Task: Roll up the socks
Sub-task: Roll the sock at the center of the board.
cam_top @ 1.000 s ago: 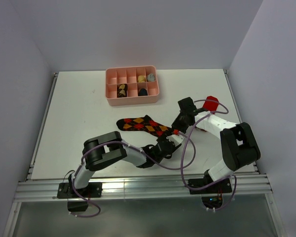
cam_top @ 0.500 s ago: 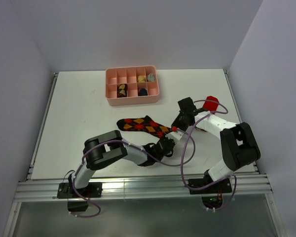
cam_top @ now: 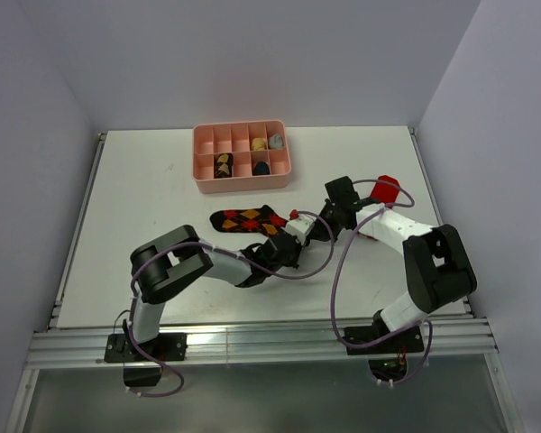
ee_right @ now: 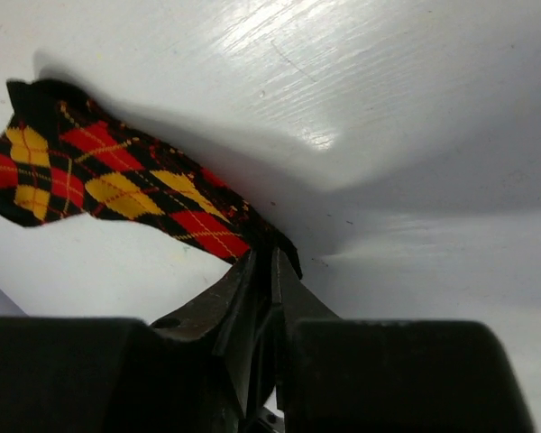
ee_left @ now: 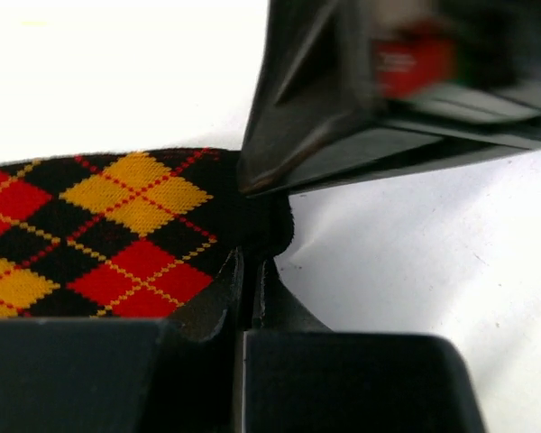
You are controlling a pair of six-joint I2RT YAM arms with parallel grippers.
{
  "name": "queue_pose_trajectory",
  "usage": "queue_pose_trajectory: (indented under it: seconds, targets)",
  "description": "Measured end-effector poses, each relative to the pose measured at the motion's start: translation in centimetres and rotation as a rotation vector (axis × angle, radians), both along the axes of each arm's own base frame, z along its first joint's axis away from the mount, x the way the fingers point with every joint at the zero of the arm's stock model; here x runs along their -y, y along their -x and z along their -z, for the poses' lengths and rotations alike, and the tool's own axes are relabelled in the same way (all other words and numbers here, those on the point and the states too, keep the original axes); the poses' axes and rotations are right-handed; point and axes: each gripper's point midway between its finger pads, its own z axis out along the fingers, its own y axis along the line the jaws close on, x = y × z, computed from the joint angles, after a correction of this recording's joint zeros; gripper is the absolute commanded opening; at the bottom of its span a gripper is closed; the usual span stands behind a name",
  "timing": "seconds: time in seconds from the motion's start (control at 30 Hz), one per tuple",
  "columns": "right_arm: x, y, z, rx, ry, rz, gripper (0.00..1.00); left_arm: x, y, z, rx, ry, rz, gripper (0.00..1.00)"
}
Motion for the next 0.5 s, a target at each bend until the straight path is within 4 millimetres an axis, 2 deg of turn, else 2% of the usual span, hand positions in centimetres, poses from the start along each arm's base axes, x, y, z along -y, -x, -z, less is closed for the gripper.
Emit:
queue_pose_trajectory:
  seconds: [0.03,0.17,0.4,0.5]
  targets:
    - [0.0,0.0,-0.1,0.005,0.000,-0.007,0.27,-0.2,0.0,0.0,-0.018,0.010,0.003,0.00]
    - [-0.1,-0.4,-1.2,0.049,-0.004,-0.025,0.40,-1.0,0.1,0.1,-0.078,0.044,0.009,0.00]
    - [-0.4,-2.2,-4.3,0.205,-0.042,-0.057,0.38,-2.1,-0.3,0.1,-0.184,0.118,0.003,0.00]
    - [-0.5,-2.2,-4.8,0.259,-0.060,-0.077,0.38,-2.3,-0.6,0.1,-0.226,0.149,-0.002,0.01]
